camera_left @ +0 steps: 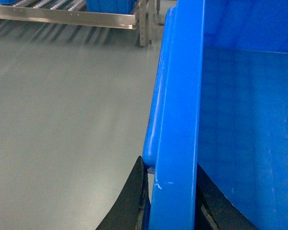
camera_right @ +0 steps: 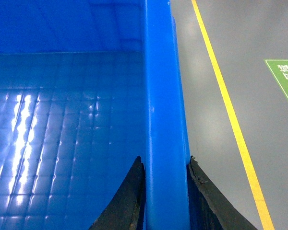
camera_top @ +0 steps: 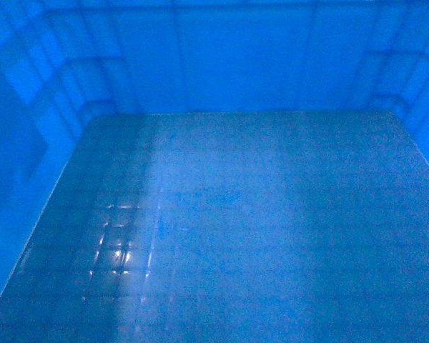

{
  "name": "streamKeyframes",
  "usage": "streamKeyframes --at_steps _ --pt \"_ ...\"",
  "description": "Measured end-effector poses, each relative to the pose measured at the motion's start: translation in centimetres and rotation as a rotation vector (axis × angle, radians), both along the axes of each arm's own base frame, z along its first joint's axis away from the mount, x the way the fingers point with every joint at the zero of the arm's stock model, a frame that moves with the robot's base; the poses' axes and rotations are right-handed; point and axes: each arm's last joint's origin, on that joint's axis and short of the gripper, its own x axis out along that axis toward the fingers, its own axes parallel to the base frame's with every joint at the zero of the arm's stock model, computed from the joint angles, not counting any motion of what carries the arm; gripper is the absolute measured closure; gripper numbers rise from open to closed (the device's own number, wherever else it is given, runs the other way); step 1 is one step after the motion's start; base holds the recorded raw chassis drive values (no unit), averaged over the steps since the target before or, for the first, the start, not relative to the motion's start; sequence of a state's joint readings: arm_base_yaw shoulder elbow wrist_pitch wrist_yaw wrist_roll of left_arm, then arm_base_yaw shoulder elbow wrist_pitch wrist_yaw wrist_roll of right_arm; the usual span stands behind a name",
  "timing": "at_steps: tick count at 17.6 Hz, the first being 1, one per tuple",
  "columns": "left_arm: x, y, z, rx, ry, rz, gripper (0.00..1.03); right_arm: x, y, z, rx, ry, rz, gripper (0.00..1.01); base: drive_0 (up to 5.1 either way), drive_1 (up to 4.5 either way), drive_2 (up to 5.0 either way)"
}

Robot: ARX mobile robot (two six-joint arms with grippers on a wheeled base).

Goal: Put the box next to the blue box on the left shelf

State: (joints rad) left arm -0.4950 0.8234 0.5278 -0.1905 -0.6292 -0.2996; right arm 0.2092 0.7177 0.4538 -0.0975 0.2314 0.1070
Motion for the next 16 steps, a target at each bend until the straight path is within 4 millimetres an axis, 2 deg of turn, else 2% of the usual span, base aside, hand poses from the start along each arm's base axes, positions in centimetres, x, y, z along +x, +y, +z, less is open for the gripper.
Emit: streamKeyframes --at_steps 16 --pt "0.02 -0.01 0.01 -0.001 -0.001 -0.001 0.89 0.0 0.0 -0.02 0.0 0.0 0.0 0.84 0.0 4.03 -4.1"
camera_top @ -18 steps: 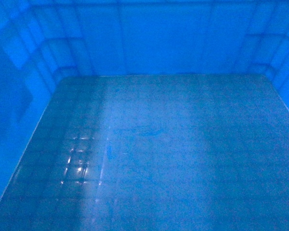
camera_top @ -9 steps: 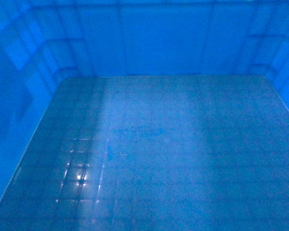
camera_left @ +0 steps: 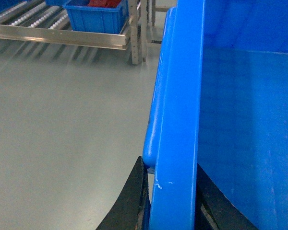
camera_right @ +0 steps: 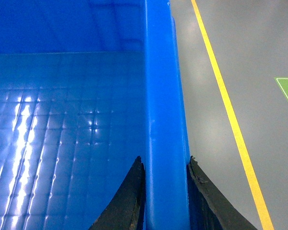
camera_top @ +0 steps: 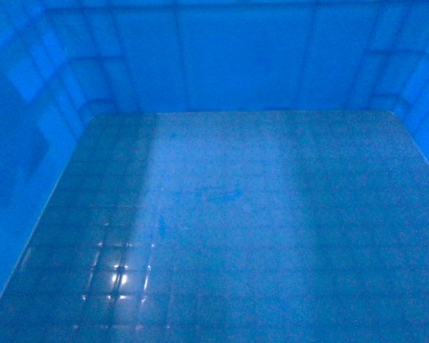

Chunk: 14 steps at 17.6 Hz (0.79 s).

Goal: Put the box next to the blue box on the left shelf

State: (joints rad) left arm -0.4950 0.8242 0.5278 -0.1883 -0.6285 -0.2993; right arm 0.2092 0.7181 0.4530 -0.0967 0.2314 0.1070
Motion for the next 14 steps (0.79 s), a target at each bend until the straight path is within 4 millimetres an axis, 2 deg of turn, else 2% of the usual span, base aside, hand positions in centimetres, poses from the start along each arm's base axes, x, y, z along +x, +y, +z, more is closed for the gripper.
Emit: streamKeyframes --at_steps 14 --pt "-0.01 0.01 0.0 0.0 0.001 0.0 0.89 0.0 0.01 0.01 0.0 -0.001 0.0 0.84 0.0 4.03 -4.1"
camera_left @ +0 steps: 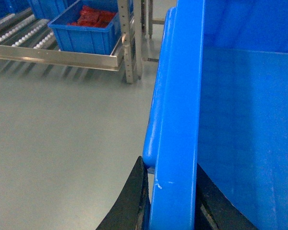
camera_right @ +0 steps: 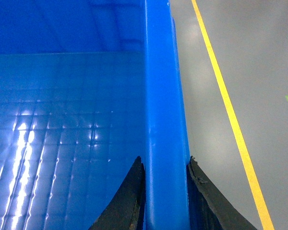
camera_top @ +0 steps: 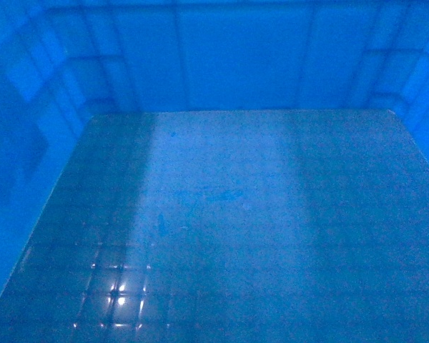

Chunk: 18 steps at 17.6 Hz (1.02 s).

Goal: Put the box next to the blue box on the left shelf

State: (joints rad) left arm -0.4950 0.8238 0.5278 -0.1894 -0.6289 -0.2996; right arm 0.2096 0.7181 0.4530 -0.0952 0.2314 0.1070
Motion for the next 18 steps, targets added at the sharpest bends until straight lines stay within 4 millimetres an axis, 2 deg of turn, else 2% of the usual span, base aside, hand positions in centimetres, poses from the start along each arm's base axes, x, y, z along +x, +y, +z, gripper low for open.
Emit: streamKeyframes --at_steps 18 --pt "0.0 0.0 0.01 0.0 0.0 0.0 0.89 -0.01 -0.01 -0.03 0.0 0.003 0.0 0.84 0.0 4.09 -4.0"
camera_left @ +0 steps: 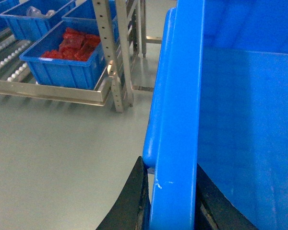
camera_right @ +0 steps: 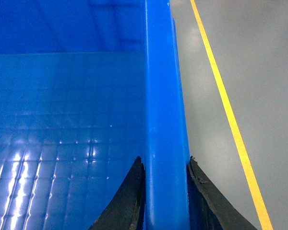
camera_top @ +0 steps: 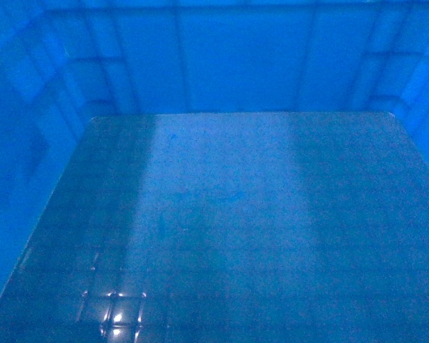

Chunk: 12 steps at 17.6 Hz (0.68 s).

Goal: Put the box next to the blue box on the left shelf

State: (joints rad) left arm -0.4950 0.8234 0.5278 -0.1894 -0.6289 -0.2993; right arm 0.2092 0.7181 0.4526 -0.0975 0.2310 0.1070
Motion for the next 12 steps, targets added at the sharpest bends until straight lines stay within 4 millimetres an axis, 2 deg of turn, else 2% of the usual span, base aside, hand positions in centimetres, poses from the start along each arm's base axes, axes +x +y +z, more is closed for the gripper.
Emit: streamKeyframes --at_steps 12 --pt "0.0 0.0 -0.01 0.0 0.001 0.0 0.89 0.0 0.0 0.02 0.0 -0.001 0.0 0.84 0.0 4.06 -4.1"
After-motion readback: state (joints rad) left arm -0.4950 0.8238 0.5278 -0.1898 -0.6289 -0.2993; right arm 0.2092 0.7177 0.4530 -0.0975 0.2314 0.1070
